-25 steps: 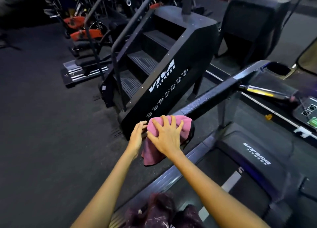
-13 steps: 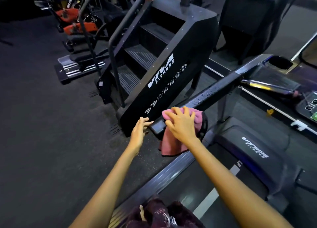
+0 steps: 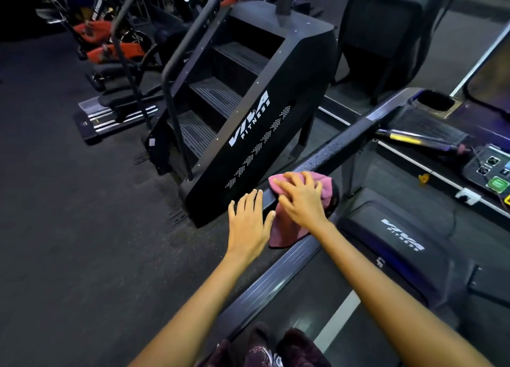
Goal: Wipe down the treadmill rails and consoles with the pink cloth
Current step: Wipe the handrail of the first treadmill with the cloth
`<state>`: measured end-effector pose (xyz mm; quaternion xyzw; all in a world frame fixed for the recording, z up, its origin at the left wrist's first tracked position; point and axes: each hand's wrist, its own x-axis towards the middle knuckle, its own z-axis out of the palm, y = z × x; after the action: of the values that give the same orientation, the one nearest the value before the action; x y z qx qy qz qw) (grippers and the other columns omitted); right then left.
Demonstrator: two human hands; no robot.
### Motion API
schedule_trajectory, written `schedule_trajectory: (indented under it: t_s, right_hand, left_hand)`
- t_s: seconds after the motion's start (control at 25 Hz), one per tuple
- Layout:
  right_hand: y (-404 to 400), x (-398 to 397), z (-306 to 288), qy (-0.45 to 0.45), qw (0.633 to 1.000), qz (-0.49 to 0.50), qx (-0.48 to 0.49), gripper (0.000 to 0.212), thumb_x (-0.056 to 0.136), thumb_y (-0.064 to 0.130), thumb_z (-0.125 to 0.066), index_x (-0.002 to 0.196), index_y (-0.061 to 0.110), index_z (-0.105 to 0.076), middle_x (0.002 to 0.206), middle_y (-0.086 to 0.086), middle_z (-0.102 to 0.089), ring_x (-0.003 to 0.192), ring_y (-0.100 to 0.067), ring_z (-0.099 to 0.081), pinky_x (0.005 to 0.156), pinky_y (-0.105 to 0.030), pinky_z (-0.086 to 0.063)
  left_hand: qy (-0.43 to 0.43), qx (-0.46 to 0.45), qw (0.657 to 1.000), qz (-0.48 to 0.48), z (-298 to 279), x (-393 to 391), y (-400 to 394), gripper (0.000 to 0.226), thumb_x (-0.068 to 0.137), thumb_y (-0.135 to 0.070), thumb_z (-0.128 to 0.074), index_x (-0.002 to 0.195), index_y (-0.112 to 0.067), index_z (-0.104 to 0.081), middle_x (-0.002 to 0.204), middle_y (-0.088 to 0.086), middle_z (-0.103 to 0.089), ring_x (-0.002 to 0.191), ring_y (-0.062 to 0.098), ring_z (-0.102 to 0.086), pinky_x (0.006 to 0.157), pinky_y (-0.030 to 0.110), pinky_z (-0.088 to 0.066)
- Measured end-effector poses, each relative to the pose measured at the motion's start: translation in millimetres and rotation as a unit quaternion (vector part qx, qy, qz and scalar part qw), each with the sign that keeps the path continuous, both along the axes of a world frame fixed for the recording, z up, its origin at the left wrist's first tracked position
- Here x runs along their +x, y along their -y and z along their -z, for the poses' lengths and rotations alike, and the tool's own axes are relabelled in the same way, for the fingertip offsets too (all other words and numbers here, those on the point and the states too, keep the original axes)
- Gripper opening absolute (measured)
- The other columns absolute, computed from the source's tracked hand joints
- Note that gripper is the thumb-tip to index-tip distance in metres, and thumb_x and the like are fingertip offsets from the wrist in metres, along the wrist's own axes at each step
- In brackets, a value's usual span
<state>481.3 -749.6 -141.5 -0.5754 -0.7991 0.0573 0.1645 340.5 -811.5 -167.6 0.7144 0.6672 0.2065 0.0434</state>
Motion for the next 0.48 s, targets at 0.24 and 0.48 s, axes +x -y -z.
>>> schedule_trajectory:
  t_s: [0.24, 0.48]
  right_hand:
    - [-15.3, 24.8, 1.2, 0.027, 0.999, 0.019, -0.016, 0.05, 0.084, 0.048, -0.032, 0.126, 0.032, -0.055, 0.138, -0.001, -0.041, 0.126, -0.026, -0.031, 0.094, -0.048, -0.033]
    - [-2.3, -18.8, -4.3, 0.039, 0.998, 0.047, -0.031, 0.036, 0.09, 0.034, -0.042, 0.122, 0.026, -0.055, 0.139, 0.0, -0.04, 0.128, -0.029, -0.027, 0.102, -0.05, -0.026]
  left_hand:
    - [-0.043, -0.036, 0.998, 0.023, -4.6, -5.9, -0.4, 0.054, 0.089, -0.037, -0.031, 0.128, -0.004, -0.052, 0.129, 0.011, -0.057, 0.115, 0.029, -0.056, 0.092, 0.052, -0.045]
    - [-0.063, -0.074, 0.995, 0.028, -9.7, -5.4, -0.3, 0.064, 0.078, -0.026, -0.047, 0.137, -0.003, -0.04, 0.14, 0.013, -0.044, 0.127, 0.029, -0.044, 0.102, 0.05, -0.035]
